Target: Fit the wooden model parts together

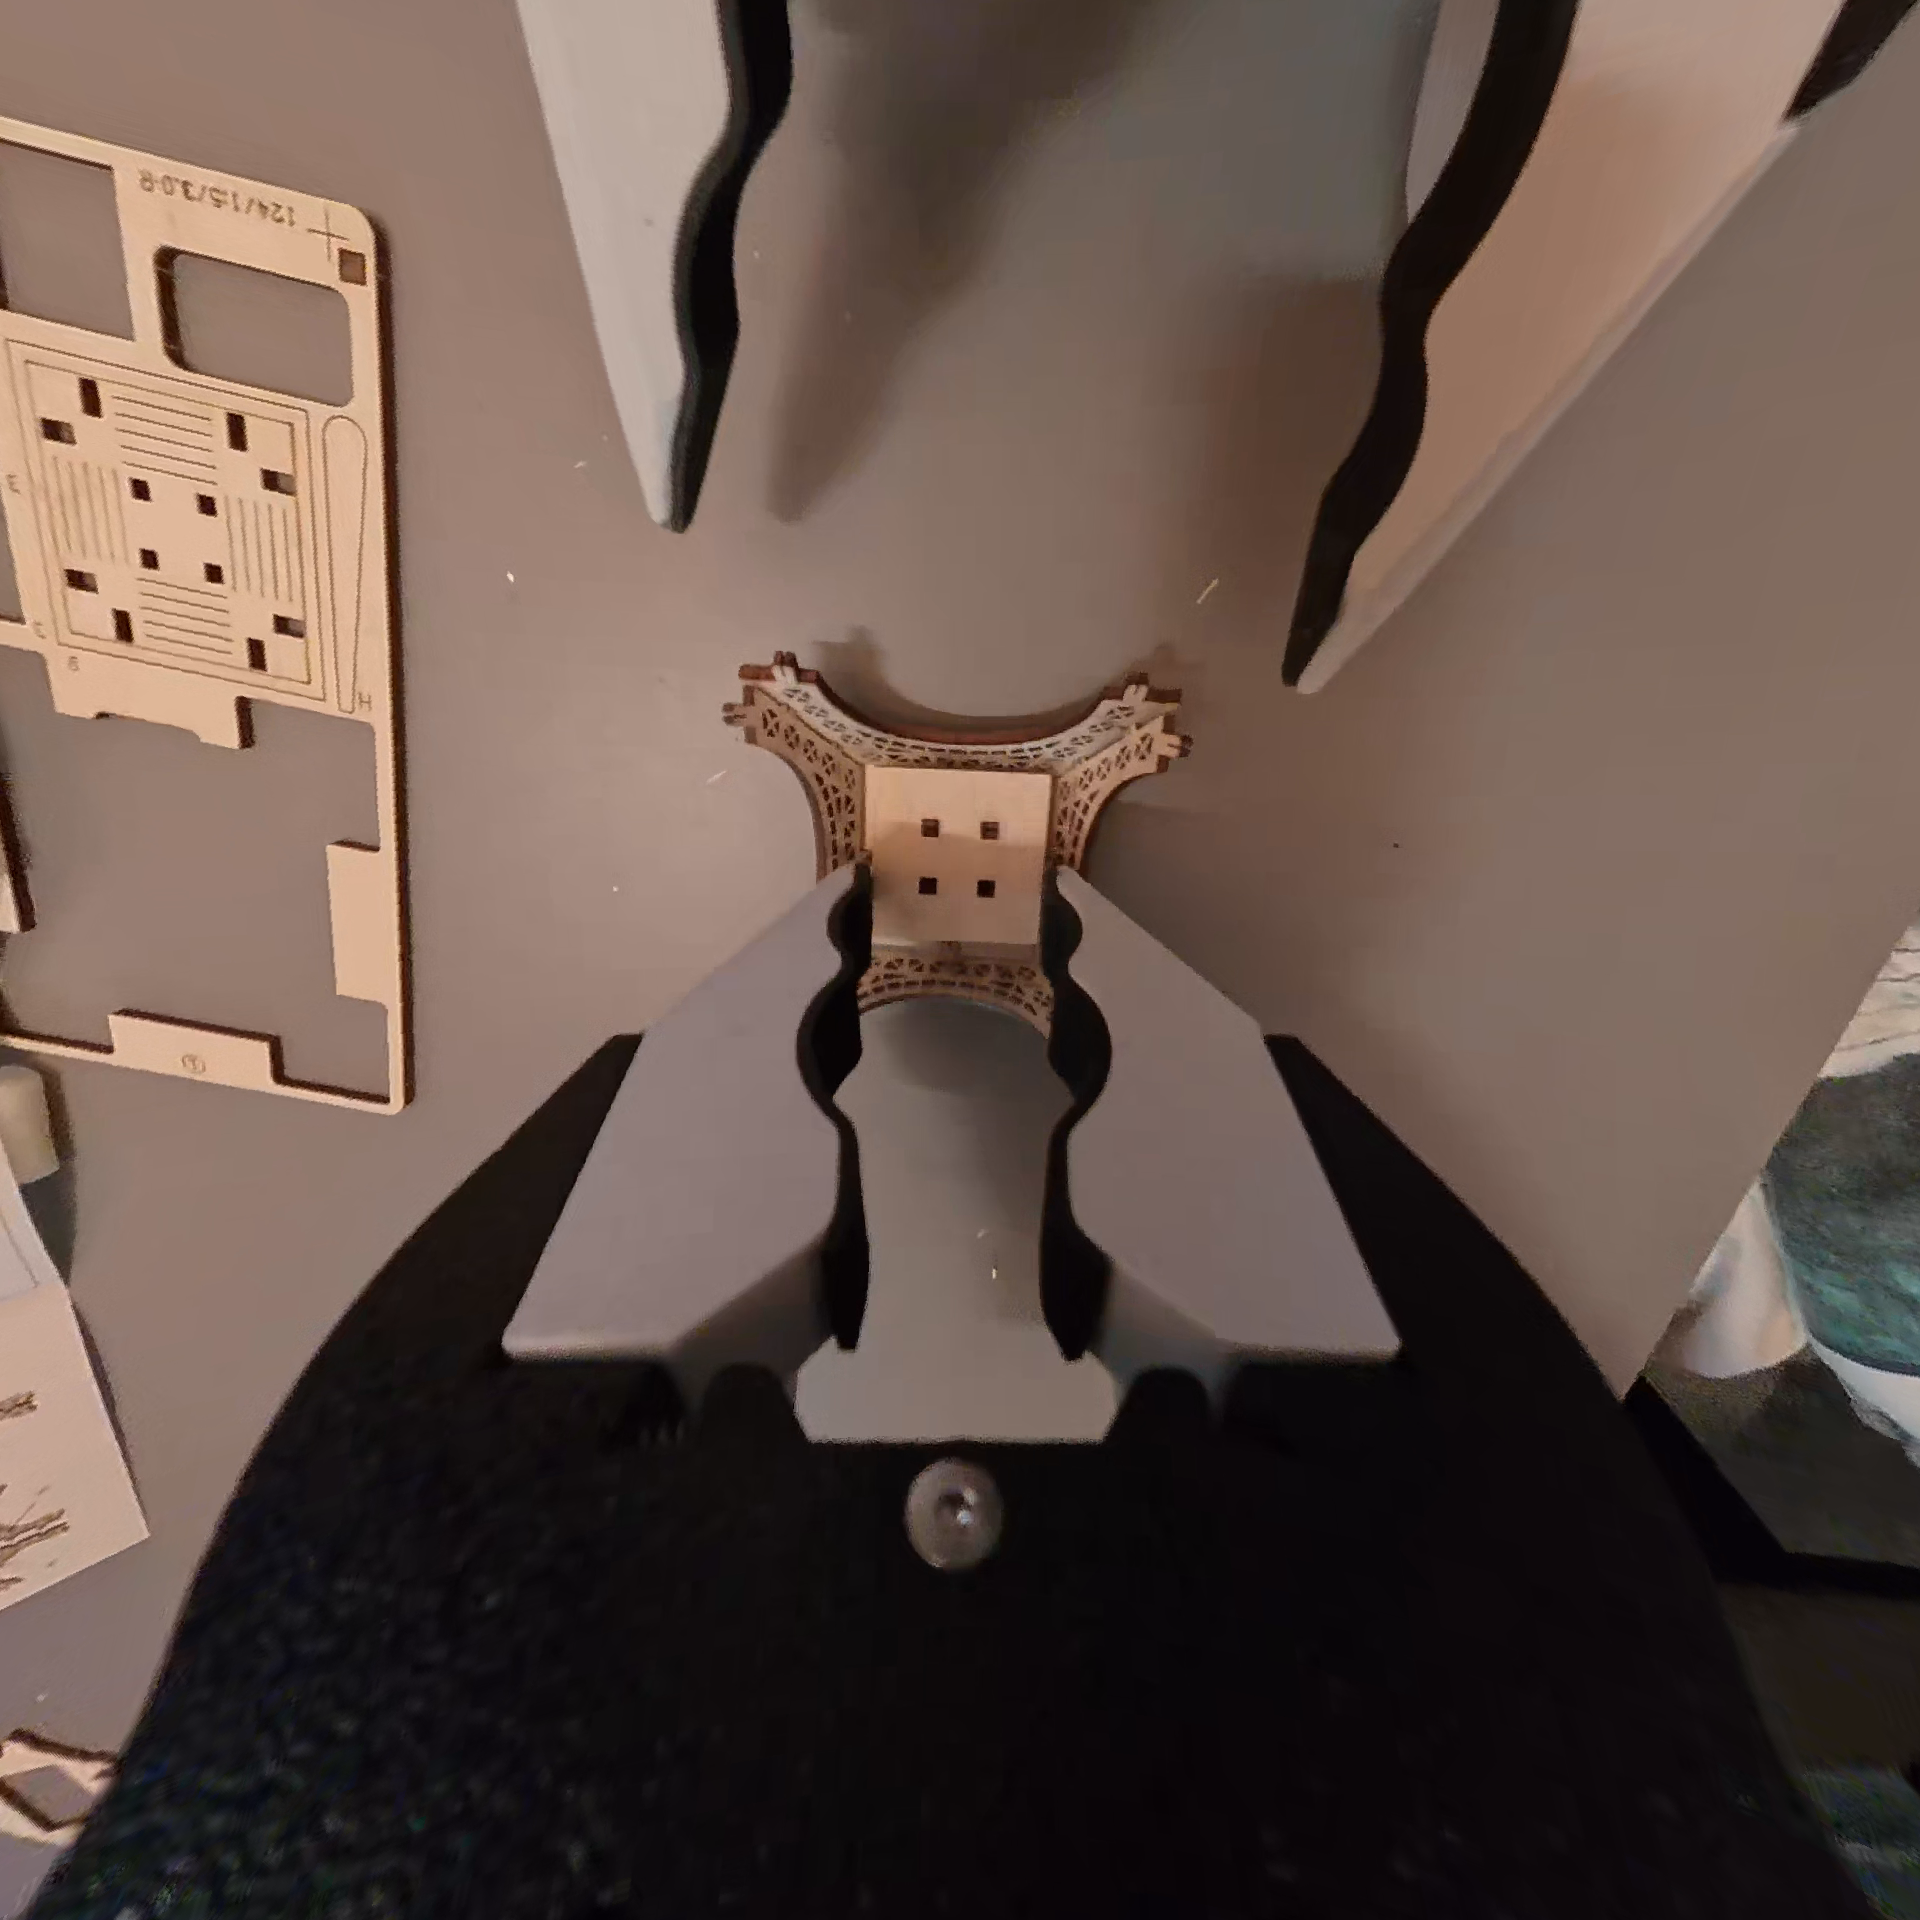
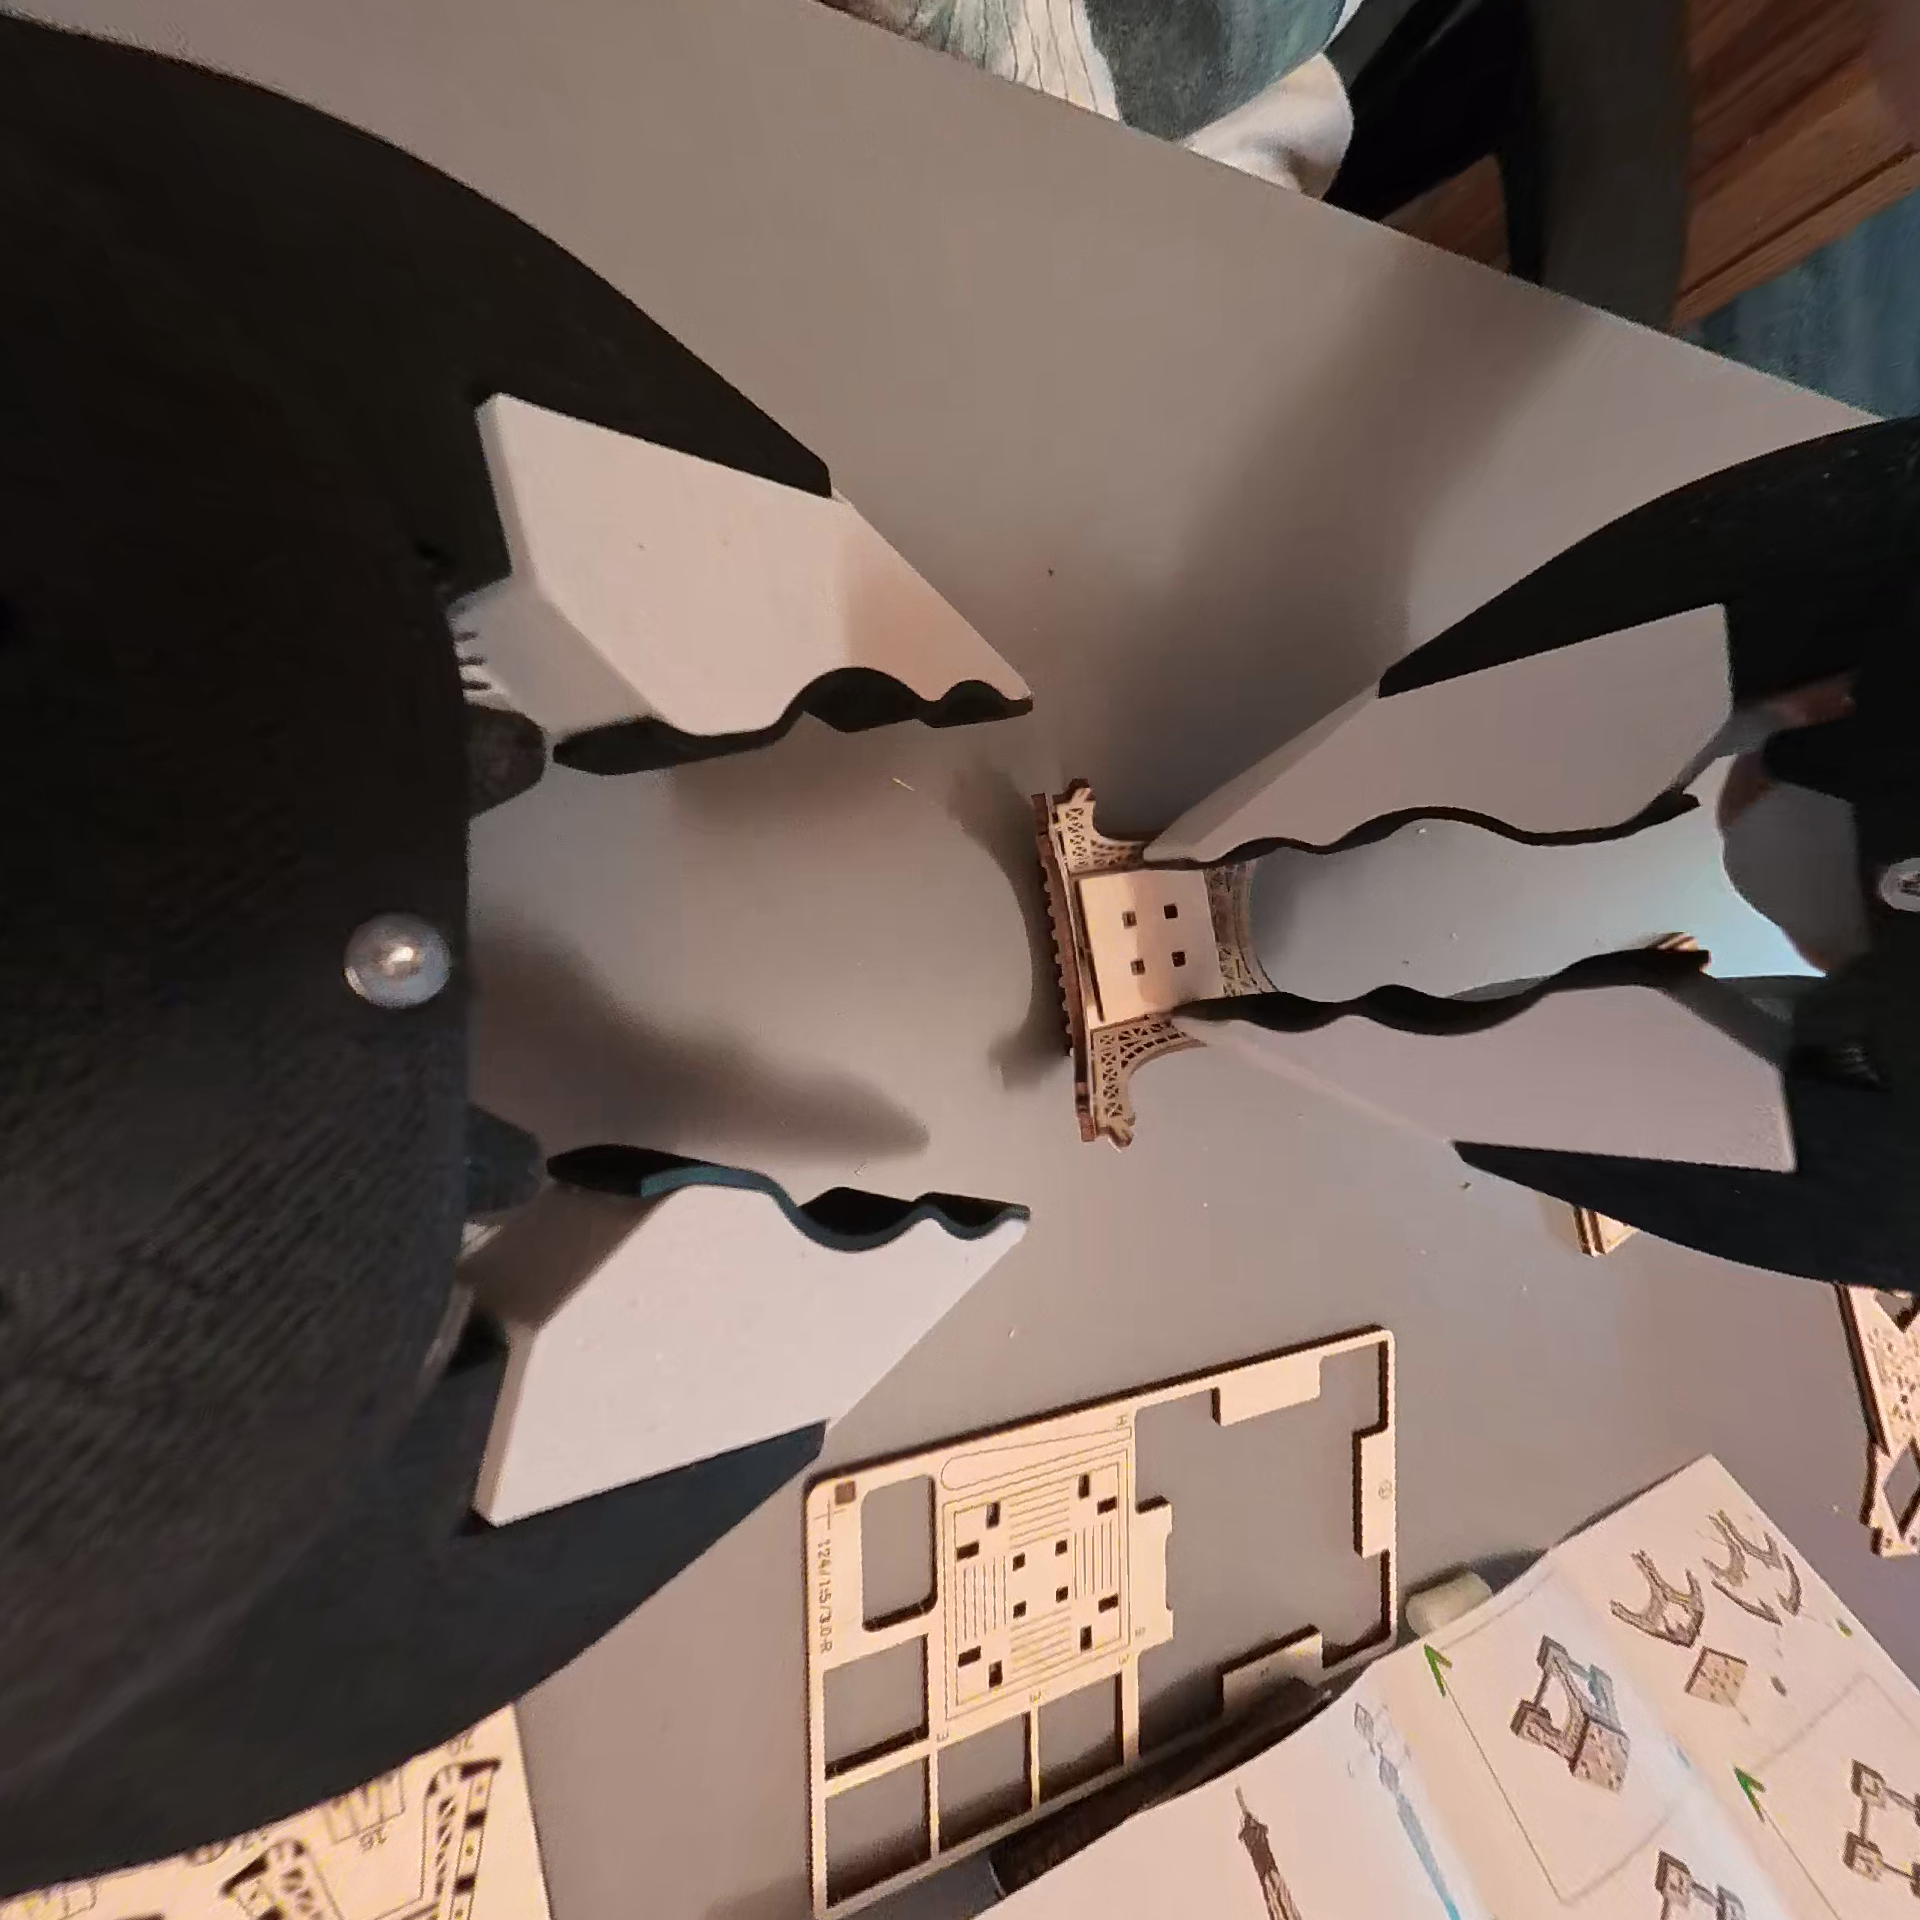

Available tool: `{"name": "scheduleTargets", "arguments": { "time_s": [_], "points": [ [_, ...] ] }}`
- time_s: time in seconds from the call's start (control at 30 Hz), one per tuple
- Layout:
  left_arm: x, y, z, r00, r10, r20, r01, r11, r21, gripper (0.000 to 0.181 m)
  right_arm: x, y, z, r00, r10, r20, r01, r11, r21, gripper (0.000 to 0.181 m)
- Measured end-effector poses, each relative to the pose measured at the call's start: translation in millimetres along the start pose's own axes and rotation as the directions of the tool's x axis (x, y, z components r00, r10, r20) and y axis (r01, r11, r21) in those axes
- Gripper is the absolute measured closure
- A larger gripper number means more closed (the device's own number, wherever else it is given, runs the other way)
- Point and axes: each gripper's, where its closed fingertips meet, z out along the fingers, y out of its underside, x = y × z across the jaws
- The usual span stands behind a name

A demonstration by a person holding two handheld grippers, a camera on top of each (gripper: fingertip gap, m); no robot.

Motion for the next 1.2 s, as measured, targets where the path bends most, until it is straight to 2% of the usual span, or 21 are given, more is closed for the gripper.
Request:
{"name": "scheduleTargets", "arguments": {
  "time_s": [0.37, 0.6, 0.8, 0.93, 1.2],
  "points": [
    [-0.1, 0.2, -0.4, 1.000, 0.012, 0.017, -0.013, 0.997, 0.075, 0.152, -0.5, 1.1, 5.1, 1.000, -0.015, -0.003, 0.015, 1.000, -0.010, 0.097],
    [-1.4, -0.4, -0.2, 1.000, 0.005, -0.009, -0.004, 0.993, 0.114, 0.152, -1.0, 11.3, 12.3, 1.000, -0.019, -0.001, 0.019, 0.997, -0.071, 0.097],
    [-1.4, 0.4, -0.3, 1.000, 0.022, -0.001, -0.022, 0.996, 0.088, 0.152, 1.8, 19.4, 19.1, 0.999, -0.028, -0.023, 0.025, 0.992, -0.126, 0.097],
    [-1.2, 0.2, -0.3, 0.999, 0.032, 0.015, -0.033, 0.997, 0.067, 0.151, 2.5, 17.6, 18.9, 0.999, -0.025, -0.027, 0.021, 0.993, -0.115, 0.097],
    [-1.5, 0.9, -0.3, 0.994, -0.039, -0.102, 0.051, 0.992, 0.119, 0.152, 2.4, 17.7, 22.4, 0.999, -0.019, -0.029, 0.015, 0.992, -0.125, 0.096]
  ]
}}
